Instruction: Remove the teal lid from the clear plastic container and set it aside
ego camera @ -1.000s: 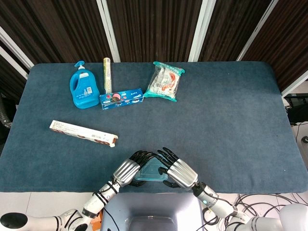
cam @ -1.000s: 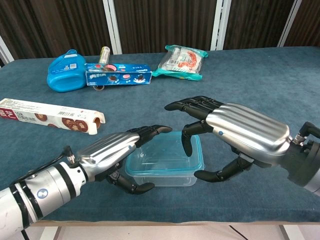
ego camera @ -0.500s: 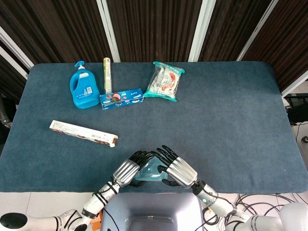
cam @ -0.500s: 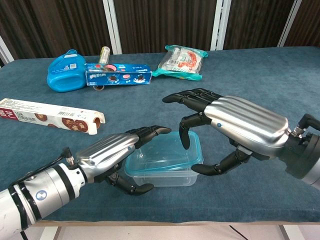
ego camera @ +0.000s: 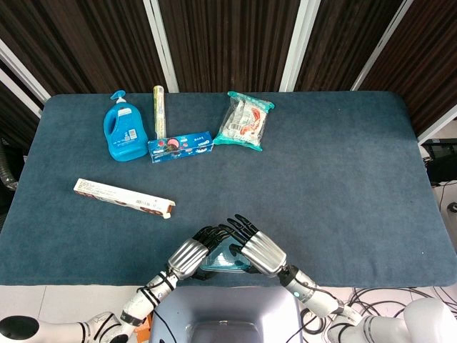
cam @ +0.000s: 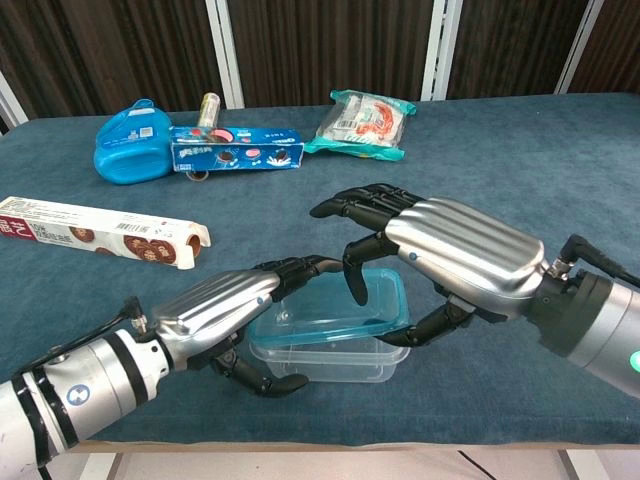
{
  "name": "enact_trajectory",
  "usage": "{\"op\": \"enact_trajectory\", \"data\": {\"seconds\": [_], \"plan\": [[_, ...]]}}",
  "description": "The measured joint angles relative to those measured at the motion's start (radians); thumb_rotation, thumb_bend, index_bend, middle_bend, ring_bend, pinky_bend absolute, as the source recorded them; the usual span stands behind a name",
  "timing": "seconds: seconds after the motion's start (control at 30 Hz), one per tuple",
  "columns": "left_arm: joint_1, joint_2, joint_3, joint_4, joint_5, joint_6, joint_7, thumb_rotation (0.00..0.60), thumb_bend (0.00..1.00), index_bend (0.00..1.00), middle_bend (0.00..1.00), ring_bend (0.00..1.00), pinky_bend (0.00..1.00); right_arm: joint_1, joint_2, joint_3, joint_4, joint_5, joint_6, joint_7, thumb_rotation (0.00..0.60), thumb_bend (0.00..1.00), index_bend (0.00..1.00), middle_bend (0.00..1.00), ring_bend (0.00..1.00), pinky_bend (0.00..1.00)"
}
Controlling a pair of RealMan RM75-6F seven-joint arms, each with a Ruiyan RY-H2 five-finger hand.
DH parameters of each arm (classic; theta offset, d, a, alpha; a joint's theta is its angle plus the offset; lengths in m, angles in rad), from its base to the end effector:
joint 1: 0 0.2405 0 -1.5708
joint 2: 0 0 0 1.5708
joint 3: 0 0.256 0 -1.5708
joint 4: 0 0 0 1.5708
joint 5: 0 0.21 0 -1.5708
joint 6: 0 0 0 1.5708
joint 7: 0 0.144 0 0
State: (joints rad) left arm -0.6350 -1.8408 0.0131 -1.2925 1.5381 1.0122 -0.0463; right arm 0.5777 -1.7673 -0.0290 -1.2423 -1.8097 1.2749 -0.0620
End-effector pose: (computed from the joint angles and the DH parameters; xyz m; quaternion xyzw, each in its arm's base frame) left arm -0.1332 0.2452 -0.1156 -0.7688 -0.4232 -0.4280 0.2159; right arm -0.1413 -0.2432 -0.0673 0.7839 -0.2410 0.5050 0.2691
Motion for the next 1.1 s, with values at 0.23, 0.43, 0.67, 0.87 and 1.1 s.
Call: {"op": "enact_trajectory", "data": {"seconds": [0.23,0.43,0.67,0.87,1.1], "plan": [[-0.001,-0.003,-0.005,0.001,-0.002,0.0,-0.008,0.6,0.28,0.04,0.2,0.1,0.17,0.003,-0.011,-0.009,0.012,-0.001,-0.002,0.0,0.6,0.32,0.61,0.1,0.0,0.0],[-0.001,-0.006,-0.009,-0.004,0.002,0.011,-0.02,0.6,0.28,0.02,0.19,0.1,0.14,0.005,-0.033,-0.015,0.047,-0.001,-0.005,0.006,0.6,0.42,0.64,0.12,0.0,0.0],[0.005,-0.006,-0.012,-0.009,0.019,0.047,-0.045,0.6,0.28,0.0,0.09,0.01,0.07,0.006,-0.04,-0.02,0.062,-0.028,0.048,0.029,0.6,0.49,0.71,0.17,0.0,0.0],[0.01,-0.013,-0.015,0.003,0.058,0.107,-0.125,0.6,0.29,0.0,0.0,0.0,0.0,0.002,-0.025,-0.029,0.063,-0.07,0.113,0.03,0.6,0.5,0.74,0.19,0.01,0.0],[0.013,-0.026,-0.019,0.028,0.071,0.132,-0.141,0.6,0.29,0.0,0.0,0.0,0.0,0.003,-0.017,-0.029,0.07,-0.092,0.143,0.018,0.6,0.5,0.77,0.21,0.03,0.01]]}}
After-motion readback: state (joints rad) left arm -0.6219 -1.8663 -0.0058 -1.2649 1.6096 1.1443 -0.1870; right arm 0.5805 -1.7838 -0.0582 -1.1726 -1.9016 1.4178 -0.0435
